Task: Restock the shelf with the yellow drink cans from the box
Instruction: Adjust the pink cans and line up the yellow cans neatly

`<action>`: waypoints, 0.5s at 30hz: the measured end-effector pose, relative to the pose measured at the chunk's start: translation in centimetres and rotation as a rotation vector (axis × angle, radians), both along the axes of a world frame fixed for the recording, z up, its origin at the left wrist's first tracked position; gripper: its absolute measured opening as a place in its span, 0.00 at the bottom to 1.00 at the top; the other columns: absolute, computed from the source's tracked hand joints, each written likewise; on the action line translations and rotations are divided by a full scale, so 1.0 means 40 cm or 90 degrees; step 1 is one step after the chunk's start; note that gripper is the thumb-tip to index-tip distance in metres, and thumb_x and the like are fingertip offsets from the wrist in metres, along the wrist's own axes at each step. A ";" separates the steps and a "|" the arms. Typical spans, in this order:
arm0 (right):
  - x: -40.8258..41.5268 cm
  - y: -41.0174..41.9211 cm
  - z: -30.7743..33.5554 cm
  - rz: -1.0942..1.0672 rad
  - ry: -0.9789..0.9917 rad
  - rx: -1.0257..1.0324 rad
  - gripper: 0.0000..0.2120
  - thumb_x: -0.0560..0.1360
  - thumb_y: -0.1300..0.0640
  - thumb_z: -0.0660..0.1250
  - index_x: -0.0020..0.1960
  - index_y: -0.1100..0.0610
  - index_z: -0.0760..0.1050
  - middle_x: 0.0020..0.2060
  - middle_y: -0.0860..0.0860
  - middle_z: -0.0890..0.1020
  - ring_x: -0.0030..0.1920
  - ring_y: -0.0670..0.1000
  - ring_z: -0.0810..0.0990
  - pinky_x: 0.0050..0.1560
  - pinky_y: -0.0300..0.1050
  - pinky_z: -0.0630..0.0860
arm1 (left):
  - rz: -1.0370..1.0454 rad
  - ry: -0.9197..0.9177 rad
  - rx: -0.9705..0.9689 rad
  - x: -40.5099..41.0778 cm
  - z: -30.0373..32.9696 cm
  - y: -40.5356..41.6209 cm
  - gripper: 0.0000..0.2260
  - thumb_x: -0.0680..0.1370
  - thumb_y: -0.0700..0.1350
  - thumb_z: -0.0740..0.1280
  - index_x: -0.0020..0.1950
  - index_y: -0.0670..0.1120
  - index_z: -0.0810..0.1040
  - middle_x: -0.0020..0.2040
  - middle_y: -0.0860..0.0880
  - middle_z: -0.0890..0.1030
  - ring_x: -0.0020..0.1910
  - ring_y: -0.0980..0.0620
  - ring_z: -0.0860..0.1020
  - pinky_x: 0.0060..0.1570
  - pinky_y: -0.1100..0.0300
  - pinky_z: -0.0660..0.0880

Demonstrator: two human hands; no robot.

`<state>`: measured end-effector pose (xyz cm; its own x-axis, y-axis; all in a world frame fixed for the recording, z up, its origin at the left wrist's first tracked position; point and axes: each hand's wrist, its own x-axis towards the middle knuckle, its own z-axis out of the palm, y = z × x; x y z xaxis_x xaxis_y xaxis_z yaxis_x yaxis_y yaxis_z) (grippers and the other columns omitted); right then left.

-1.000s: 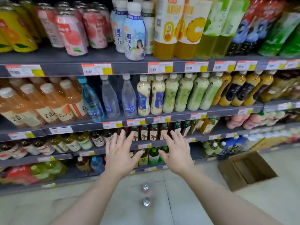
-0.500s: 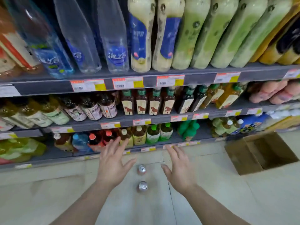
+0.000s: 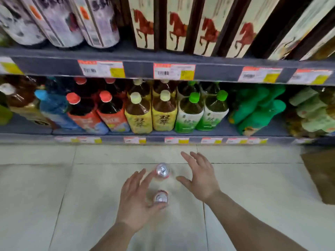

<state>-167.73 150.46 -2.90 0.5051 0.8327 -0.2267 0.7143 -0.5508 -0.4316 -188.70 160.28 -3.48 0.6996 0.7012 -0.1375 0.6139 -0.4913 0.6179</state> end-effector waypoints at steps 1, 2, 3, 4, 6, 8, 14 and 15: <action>0.005 0.004 -0.040 0.014 0.015 -0.016 0.38 0.71 0.38 0.68 0.75 0.41 0.55 0.74 0.53 0.64 0.75 0.56 0.57 0.73 0.50 0.52 | 0.013 0.000 -0.008 -0.007 -0.040 -0.006 0.41 0.61 0.71 0.65 0.71 0.64 0.58 0.71 0.51 0.68 0.70 0.51 0.59 0.68 0.58 0.54; 0.009 0.007 -0.076 0.029 0.025 -0.030 0.39 0.70 0.38 0.69 0.76 0.41 0.54 0.74 0.52 0.62 0.76 0.55 0.55 0.74 0.48 0.50 | 0.019 0.001 -0.014 -0.014 -0.080 -0.011 0.41 0.60 0.72 0.65 0.71 0.64 0.58 0.71 0.51 0.68 0.70 0.51 0.59 0.69 0.59 0.53; 0.011 0.010 -0.112 0.045 0.033 -0.045 0.41 0.70 0.37 0.69 0.76 0.41 0.53 0.75 0.51 0.61 0.76 0.54 0.54 0.74 0.47 0.49 | 0.023 0.004 -0.013 -0.021 -0.119 -0.015 0.41 0.60 0.72 0.66 0.71 0.62 0.61 0.72 0.50 0.69 0.70 0.51 0.60 0.69 0.61 0.52; 0.012 0.014 -0.145 0.061 0.038 -0.059 0.42 0.69 0.37 0.70 0.76 0.40 0.52 0.75 0.51 0.60 0.76 0.53 0.53 0.74 0.47 0.49 | 0.029 0.011 -0.012 -0.027 -0.156 -0.020 0.42 0.60 0.72 0.66 0.72 0.60 0.63 0.72 0.49 0.69 0.71 0.50 0.60 0.70 0.64 0.50; 0.009 0.025 -0.204 0.086 0.050 -0.079 0.44 0.67 0.35 0.70 0.76 0.39 0.51 0.75 0.50 0.60 0.76 0.53 0.53 0.75 0.48 0.50 | 0.041 0.024 -0.030 -0.033 -0.216 -0.030 0.44 0.59 0.73 0.67 0.72 0.59 0.65 0.73 0.49 0.68 0.72 0.51 0.59 0.70 0.65 0.47; 0.004 0.041 -0.251 0.108 0.059 -0.080 0.45 0.66 0.36 0.71 0.76 0.39 0.51 0.75 0.50 0.60 0.75 0.53 0.54 0.75 0.48 0.51 | 0.046 0.016 -0.027 -0.032 -0.268 -0.041 0.44 0.58 0.72 0.67 0.71 0.60 0.64 0.72 0.48 0.69 0.71 0.51 0.59 0.70 0.60 0.51; -0.005 0.090 -0.335 0.139 0.084 -0.075 0.47 0.64 0.39 0.75 0.76 0.40 0.52 0.75 0.49 0.60 0.75 0.52 0.53 0.75 0.46 0.49 | -0.023 0.055 -0.017 -0.027 -0.374 -0.052 0.45 0.55 0.75 0.67 0.68 0.59 0.65 0.72 0.49 0.68 0.73 0.46 0.61 0.71 0.53 0.52; -0.007 0.094 -0.344 0.134 0.089 -0.070 0.47 0.64 0.39 0.76 0.75 0.40 0.54 0.75 0.49 0.61 0.75 0.52 0.54 0.75 0.46 0.50 | -0.036 0.059 -0.018 -0.028 -0.382 -0.053 0.45 0.54 0.75 0.68 0.67 0.59 0.65 0.72 0.50 0.68 0.73 0.46 0.61 0.71 0.52 0.51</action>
<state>-168.02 154.23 -16.65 0.2806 0.8828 -0.3768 0.7557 -0.4452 -0.4803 -189.80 158.17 -18.75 0.7212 0.6561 -0.2222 0.6407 -0.5099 0.5740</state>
